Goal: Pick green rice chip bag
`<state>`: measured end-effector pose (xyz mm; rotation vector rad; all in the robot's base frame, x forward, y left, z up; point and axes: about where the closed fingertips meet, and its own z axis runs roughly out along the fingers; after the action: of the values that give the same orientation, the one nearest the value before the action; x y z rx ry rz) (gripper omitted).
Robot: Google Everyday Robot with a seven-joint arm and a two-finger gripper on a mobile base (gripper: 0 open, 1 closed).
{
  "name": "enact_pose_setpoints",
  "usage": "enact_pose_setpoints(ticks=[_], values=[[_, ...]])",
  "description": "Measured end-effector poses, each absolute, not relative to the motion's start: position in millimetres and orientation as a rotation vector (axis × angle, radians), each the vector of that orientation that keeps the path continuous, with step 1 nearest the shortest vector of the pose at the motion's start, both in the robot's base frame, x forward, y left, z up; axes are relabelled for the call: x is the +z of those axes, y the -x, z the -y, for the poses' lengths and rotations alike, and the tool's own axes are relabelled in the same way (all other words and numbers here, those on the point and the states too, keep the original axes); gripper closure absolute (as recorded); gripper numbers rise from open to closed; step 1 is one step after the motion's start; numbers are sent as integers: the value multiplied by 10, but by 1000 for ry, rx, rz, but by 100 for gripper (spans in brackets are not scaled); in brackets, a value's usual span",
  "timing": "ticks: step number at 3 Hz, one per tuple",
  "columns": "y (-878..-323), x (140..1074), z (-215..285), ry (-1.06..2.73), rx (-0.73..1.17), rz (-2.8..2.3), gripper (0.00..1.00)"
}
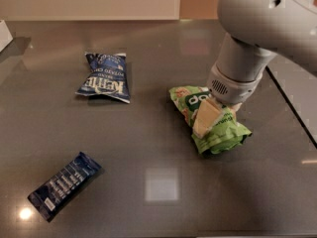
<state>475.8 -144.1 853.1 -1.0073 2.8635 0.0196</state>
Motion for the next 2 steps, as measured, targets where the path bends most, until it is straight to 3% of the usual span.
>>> enact_pose_setpoints(ticks=[2], values=[[-4681,8951,1405,1096,55,-2764,88]])
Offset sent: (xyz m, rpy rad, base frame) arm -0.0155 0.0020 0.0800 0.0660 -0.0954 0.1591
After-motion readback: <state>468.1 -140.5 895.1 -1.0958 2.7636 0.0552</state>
